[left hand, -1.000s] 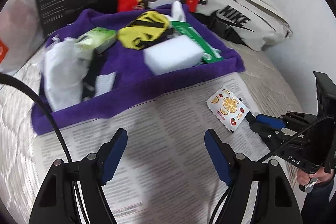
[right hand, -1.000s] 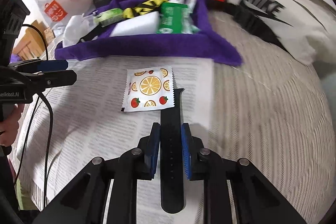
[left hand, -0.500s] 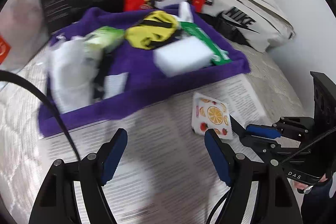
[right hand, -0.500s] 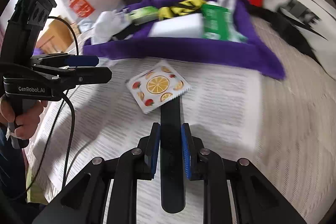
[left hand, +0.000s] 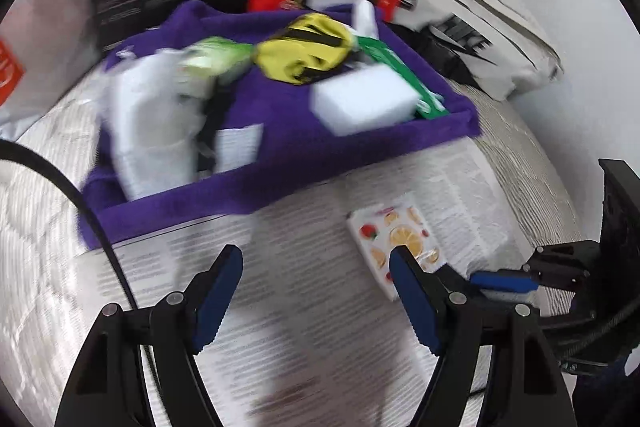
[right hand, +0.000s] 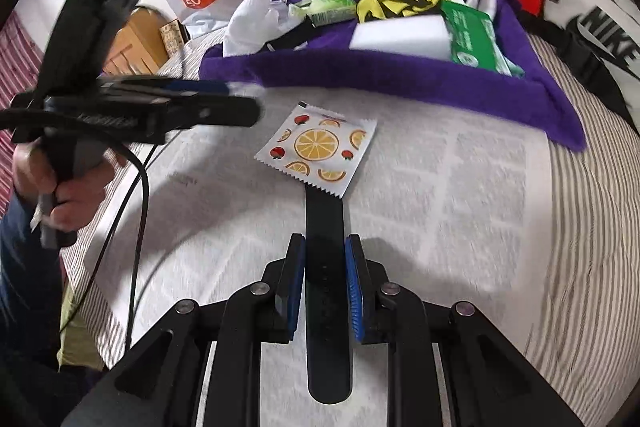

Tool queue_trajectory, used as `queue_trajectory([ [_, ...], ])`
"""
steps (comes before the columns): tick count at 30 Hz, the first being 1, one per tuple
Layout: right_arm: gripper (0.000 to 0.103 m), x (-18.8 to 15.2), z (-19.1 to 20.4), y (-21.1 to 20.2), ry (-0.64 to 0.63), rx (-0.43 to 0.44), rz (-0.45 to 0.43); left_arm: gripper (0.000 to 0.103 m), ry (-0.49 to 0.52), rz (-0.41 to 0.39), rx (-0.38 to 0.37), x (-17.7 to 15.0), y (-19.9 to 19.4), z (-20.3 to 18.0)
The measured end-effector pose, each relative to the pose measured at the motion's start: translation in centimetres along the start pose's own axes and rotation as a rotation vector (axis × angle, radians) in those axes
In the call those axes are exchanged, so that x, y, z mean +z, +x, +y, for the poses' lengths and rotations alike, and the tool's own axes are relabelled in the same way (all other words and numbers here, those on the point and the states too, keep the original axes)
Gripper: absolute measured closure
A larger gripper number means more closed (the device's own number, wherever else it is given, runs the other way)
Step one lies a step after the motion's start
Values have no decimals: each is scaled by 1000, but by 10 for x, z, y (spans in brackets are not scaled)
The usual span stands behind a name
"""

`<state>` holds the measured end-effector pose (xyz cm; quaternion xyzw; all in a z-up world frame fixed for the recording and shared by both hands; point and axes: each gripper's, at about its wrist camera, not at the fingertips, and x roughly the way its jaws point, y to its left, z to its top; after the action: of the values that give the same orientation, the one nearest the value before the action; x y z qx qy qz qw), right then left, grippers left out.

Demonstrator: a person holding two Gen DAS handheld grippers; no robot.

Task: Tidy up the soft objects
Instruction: 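Grasp the orange-print sachet with the left gripper while the right holds the strap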

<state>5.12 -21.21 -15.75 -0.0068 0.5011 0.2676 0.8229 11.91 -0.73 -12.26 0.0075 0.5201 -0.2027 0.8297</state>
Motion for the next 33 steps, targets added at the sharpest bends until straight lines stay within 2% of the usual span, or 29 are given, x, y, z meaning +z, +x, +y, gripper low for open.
queue_trajectory([
  [3, 83, -7, -5, -6, 11, -20, -2, 28, 49, 23, -33, 5, 14, -17],
  [6, 83, -13, -11, -12, 19, -37, -3, 28, 95, 54, -22, 9, 29, -33],
  [9, 83, -18, -16, -16, 33, -47, -5, 26, 148, 67, 20, 10, 39, -45],
  [11, 83, -21, -20, -19, 39, -53, -6, 26, 175, 67, 80, 9, 45, -49],
  [17, 83, -28, -43, -30, 87, -115, -24, 27, 144, 55, 96, 9, 41, -38],
  [23, 83, -31, -70, -39, 150, -162, -49, 26, 145, 69, 48, 8, 38, -44],
  [27, 83, -36, -79, -44, 165, -174, -51, 14, 154, 82, 63, 12, 48, -60],
  [30, 83, -38, -84, -45, 185, -167, -54, 4, 209, 83, 118, 10, 56, -74],
  [32, 83, -38, -85, -44, 190, -163, -57, 4, 252, 74, 141, 6, 58, -83],
  [33, 83, -38, -85, -44, 192, -163, -58, 7, 259, 65, 149, 4, 59, -86],
])
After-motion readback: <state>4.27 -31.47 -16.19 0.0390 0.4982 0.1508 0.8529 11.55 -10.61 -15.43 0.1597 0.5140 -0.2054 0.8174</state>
